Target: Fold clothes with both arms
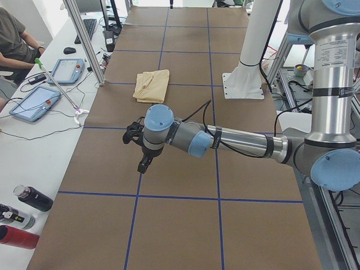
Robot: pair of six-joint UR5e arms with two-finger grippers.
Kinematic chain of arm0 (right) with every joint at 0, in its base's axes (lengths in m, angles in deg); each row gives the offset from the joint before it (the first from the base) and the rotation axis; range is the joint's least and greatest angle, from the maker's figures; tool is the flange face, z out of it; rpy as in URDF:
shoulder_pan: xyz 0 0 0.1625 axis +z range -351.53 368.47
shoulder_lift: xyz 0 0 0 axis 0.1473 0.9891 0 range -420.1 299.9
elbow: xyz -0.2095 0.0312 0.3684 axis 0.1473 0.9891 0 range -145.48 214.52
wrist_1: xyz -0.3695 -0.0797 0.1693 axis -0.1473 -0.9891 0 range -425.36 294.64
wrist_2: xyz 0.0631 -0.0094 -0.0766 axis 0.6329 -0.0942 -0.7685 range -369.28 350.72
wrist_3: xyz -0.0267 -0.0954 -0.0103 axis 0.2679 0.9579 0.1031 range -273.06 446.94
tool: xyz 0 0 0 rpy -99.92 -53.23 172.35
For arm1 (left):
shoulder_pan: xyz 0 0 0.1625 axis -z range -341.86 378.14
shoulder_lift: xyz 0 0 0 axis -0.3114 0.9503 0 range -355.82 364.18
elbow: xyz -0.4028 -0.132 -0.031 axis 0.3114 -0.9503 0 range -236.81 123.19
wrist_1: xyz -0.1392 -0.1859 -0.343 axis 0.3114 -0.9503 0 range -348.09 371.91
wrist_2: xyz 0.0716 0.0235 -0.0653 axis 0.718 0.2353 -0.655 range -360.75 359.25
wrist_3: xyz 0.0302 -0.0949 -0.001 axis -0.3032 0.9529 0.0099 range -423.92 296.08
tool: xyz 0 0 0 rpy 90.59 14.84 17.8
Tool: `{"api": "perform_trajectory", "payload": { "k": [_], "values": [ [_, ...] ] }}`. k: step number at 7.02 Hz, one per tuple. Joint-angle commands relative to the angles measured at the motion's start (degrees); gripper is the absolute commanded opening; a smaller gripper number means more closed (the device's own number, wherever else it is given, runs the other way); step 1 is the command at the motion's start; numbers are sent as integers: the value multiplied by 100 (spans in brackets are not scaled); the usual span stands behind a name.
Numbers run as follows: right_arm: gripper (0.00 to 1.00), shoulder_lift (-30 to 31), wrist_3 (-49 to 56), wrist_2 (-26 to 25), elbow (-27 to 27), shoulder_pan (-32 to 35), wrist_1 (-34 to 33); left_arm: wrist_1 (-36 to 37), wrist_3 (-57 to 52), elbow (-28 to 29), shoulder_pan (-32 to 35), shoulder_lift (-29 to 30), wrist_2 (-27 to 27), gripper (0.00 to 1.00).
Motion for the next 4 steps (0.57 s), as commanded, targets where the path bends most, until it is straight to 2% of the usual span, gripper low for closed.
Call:
{"api": "perform_trajectory", "payload": {
  "k": [1, 4],
  "values": [
    [100, 57, -11, 26, -20, -1, -7, -3, -6, -8, 0, -1, 9, 100],
    [100, 57, -29, 26, -37, 8, -7, -12, 2, -34, 0, -10, 0, 100]
  ]
}}
